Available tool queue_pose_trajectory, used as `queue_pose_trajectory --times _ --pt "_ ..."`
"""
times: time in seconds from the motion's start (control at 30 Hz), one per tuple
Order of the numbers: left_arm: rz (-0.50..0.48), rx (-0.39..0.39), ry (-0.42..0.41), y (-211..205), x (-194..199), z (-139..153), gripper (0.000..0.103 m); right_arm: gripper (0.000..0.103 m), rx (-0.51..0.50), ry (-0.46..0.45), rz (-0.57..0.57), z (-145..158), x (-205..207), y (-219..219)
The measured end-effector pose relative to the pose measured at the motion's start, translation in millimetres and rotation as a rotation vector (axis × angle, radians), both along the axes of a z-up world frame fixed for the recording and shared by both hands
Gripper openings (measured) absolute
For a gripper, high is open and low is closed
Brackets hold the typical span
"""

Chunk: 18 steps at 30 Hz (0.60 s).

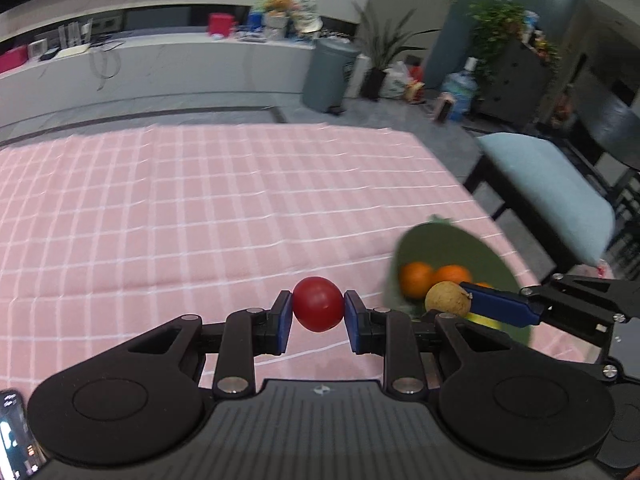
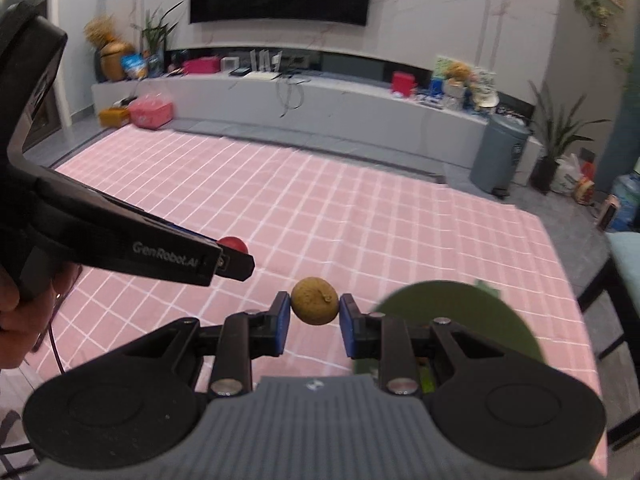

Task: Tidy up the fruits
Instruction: 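Carry the tomato in the left tool over the colander while the right tool carries the kiwi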

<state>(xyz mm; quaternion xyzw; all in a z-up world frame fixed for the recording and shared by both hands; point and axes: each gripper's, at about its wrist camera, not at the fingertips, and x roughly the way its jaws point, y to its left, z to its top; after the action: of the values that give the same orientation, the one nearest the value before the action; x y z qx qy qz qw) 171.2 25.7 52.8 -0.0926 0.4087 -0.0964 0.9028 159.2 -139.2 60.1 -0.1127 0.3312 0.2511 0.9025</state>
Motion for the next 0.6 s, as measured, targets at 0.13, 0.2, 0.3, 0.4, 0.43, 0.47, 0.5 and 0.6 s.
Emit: queue_pose_trajectory --times 0.13,0.2,0.3,0.4,0.43,0.47,0.5,0.6 --pt "-0.068 0.016 -0.023 -31.3 5.4 8.9 0.03 0.022 0.008 -0.014 -0.059 10.3 -2.5 -31.5" --pt "-0.107 0.022 -0.029 -48.7 8.2 11.0 0.03 0.022 0.012 -0.014 -0.091 12.4 -2.9 -46.0" --pt "-0.159 0.029 -0.022 -71.4 12.8 10.8 0.03 0.022 0.019 -0.003 -0.134 12.9 -2.2 -65.8" --pt "-0.204 0.037 0.003 -92.2 19.4 5.4 0.03 0.022 0.029 0.017 -0.17 8.7 -1.5 -83.4" --pt "-0.218 0.04 0.013 -96.3 19.8 2.2 0.03 0.022 0.029 0.023 -0.18 6.4 -0.8 -87.9" --pt "-0.229 0.045 0.025 -102.3 22.2 -0.9 0.03 0.022 0.03 0.032 -0.191 4.1 0.1 -92.8" --pt "-0.239 0.053 0.04 -107.9 24.5 -4.9 0.03 0.022 0.032 0.04 -0.197 1.3 0.6 -94.1" --pt "-0.271 0.079 0.079 -121.1 30.7 -16.0 0.03 0.022 0.035 0.076 -0.216 -7.9 4.4 -99.9"
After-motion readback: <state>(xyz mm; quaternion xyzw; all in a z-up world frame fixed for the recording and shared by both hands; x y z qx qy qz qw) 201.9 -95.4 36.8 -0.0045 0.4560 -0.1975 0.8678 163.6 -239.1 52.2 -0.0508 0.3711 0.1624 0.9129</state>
